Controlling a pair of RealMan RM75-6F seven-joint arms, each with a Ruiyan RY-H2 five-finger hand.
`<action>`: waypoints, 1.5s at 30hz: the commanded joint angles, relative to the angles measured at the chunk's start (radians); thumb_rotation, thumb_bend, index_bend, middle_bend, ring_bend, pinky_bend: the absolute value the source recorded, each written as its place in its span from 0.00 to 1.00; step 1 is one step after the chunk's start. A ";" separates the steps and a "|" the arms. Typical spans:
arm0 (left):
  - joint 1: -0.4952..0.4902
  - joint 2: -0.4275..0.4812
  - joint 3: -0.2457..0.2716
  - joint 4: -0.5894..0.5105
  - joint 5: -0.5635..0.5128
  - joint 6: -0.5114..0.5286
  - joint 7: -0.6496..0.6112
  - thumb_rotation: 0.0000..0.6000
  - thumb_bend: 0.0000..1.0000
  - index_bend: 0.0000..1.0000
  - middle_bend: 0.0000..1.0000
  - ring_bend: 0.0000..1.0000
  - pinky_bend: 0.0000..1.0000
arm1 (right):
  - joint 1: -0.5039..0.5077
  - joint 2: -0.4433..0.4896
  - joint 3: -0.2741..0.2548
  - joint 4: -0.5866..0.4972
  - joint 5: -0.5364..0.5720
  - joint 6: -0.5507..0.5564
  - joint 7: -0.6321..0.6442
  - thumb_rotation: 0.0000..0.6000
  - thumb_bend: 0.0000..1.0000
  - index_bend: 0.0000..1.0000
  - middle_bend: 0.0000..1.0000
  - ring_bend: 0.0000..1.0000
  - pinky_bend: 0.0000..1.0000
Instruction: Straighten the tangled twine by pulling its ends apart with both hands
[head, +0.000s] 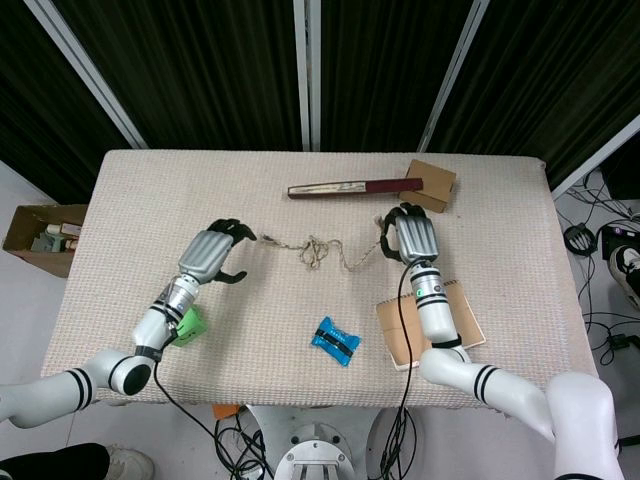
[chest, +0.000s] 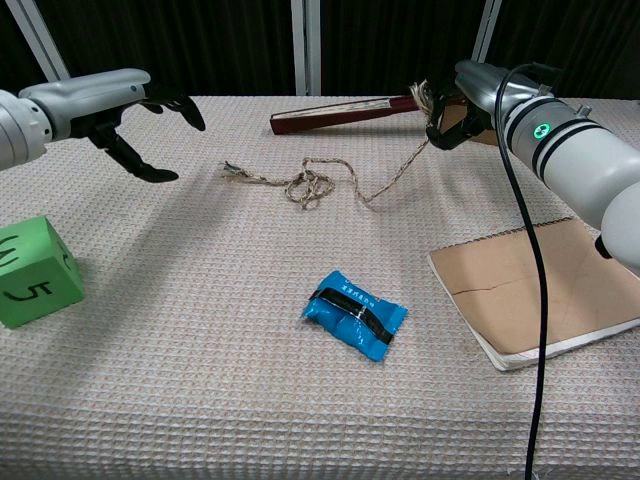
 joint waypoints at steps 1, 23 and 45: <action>-0.022 -0.018 -0.008 0.027 -0.011 -0.016 -0.003 1.00 0.25 0.30 0.21 0.12 0.13 | 0.002 -0.001 -0.001 0.003 0.001 -0.003 0.000 1.00 0.53 0.67 0.34 0.15 0.19; -0.307 -0.349 -0.064 0.533 -0.068 -0.227 -0.039 1.00 0.30 0.41 0.17 0.10 0.13 | 0.025 0.005 0.014 0.027 0.037 -0.014 -0.026 1.00 0.53 0.67 0.34 0.15 0.19; -0.310 -0.441 -0.046 0.720 -0.080 -0.240 -0.035 1.00 0.36 0.51 0.17 0.10 0.12 | 0.036 -0.022 0.008 0.085 0.046 -0.035 -0.008 1.00 0.53 0.67 0.34 0.15 0.18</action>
